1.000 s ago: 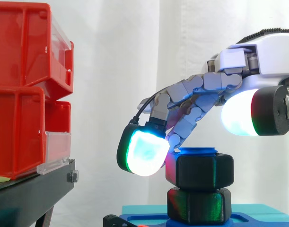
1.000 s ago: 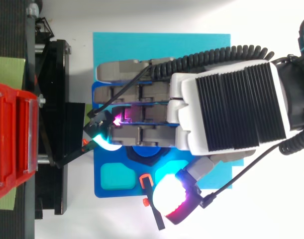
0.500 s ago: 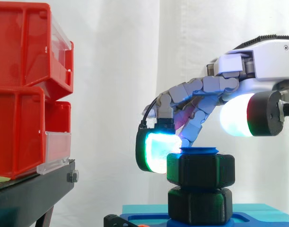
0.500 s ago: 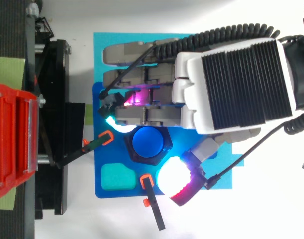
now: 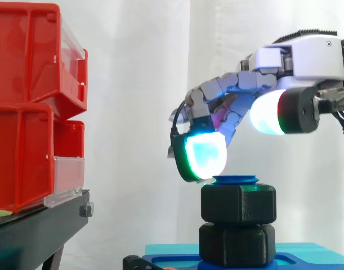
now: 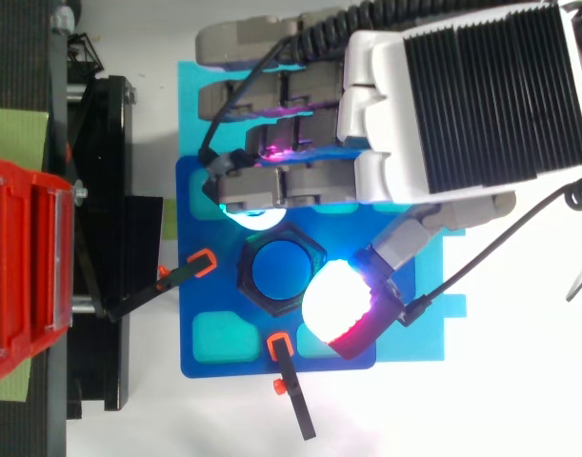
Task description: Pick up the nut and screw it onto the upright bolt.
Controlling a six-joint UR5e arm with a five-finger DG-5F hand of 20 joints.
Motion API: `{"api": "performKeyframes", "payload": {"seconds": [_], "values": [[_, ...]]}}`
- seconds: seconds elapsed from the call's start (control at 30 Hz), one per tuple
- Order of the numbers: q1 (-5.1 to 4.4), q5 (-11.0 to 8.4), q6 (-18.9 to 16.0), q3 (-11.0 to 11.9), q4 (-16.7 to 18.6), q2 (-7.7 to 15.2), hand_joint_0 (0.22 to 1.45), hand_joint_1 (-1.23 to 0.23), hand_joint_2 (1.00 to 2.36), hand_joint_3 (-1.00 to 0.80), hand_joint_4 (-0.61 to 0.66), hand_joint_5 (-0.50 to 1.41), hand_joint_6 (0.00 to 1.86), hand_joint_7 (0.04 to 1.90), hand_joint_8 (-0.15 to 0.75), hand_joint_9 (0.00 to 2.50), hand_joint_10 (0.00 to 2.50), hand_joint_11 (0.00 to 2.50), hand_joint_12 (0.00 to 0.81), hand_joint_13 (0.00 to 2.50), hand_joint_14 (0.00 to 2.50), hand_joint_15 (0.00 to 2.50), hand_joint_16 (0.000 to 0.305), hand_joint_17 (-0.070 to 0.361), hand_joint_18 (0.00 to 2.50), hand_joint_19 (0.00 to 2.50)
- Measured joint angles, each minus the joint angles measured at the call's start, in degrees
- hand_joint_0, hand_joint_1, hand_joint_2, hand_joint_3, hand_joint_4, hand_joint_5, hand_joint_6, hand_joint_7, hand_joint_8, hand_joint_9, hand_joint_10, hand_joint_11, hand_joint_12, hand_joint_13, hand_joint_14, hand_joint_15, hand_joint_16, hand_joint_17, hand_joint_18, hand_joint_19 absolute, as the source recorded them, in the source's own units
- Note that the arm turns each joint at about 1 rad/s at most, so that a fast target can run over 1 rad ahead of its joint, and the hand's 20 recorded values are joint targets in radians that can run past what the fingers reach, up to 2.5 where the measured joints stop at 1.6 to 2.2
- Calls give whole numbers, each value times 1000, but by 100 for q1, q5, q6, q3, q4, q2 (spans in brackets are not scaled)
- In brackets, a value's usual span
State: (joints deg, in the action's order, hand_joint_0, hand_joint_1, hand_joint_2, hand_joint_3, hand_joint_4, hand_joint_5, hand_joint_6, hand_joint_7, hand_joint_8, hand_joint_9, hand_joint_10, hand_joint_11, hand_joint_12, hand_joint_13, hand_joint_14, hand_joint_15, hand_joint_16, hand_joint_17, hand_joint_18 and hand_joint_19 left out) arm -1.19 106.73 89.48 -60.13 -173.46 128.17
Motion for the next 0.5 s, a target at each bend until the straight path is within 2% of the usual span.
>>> {"api": "performKeyframes", "payload": {"seconds": [0.03,0.13,0.5], "values": [[4,5,1,22,-1,-1,541,-193,1000,-500,225,-101,504,1007,256,840,0,0,245,613,0,0,20,44,216,0],[8,6,1,87,9,3,539,-190,1000,-500,224,-110,504,911,250,811,0,0,251,595,0,0,21,47,198,0],[-99,-58,-33,123,160,6,527,-208,1000,-500,164,-163,502,765,227,585,0,0,292,390,0,0,28,64,2,0]]}}
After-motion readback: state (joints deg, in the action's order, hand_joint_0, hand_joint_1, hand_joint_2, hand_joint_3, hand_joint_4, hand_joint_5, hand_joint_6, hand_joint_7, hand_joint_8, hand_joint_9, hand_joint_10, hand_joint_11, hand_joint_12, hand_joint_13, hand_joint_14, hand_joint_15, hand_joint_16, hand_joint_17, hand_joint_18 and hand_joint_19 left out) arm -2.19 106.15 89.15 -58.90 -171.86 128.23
